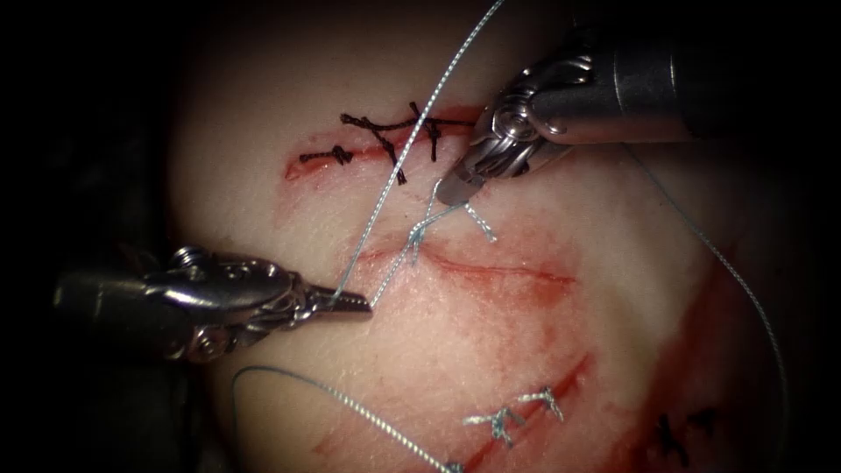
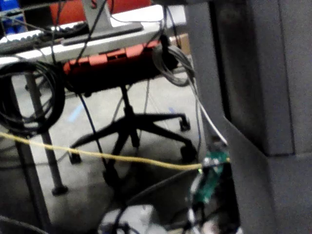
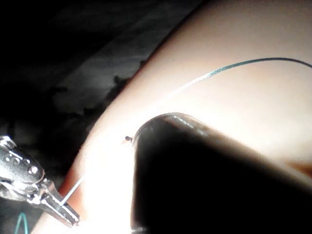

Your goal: Wound Closure

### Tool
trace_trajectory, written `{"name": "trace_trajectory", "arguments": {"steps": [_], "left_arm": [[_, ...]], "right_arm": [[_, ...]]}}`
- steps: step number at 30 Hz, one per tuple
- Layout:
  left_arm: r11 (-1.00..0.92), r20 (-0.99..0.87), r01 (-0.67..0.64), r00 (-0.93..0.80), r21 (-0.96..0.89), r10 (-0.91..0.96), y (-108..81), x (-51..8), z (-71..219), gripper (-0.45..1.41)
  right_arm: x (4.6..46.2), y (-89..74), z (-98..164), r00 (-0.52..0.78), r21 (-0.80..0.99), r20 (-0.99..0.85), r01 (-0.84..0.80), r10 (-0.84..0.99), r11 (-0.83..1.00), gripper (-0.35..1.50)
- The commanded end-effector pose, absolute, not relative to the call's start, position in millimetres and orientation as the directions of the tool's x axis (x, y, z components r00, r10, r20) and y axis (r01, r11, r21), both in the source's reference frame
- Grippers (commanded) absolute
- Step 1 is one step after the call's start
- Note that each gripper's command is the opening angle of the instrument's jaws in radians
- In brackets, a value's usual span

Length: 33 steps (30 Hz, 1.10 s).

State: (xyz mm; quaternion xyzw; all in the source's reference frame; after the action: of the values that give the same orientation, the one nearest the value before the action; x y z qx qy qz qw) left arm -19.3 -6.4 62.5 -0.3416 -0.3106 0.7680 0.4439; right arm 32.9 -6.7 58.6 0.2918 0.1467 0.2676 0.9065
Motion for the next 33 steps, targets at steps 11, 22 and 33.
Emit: {"name": "trace_trajectory", "arguments": {"steps": [11, 22, 33], "left_arm": [[-0.364, -0.156, -0.428, -0.447, -0.827, 0.881, -11.1, -18.8, 59.6, -0.45], [-0.212, 0.043, -0.429, -0.512, -0.878, 0.858, -14.9, -18.9, 58.5, -0.45], [-0.121, 0.129, -0.364, -0.592, -0.924, 0.795, -19.7, -21.4, 58.2, -0.45]], "right_arm": [[34.6, -6.9, 59.6, 0.814, 0.607, -0.108, -0.400, 0.570, 0.686, -0.35], [34.5, -6.4, 59.9, 0.812, 0.606, -0.107, -0.405, 0.574, 0.685, -0.35], [33.3, -6.4, 59.9, 0.823, 0.548, -0.101, -0.423, 0.559, 0.722, -0.35]]}}
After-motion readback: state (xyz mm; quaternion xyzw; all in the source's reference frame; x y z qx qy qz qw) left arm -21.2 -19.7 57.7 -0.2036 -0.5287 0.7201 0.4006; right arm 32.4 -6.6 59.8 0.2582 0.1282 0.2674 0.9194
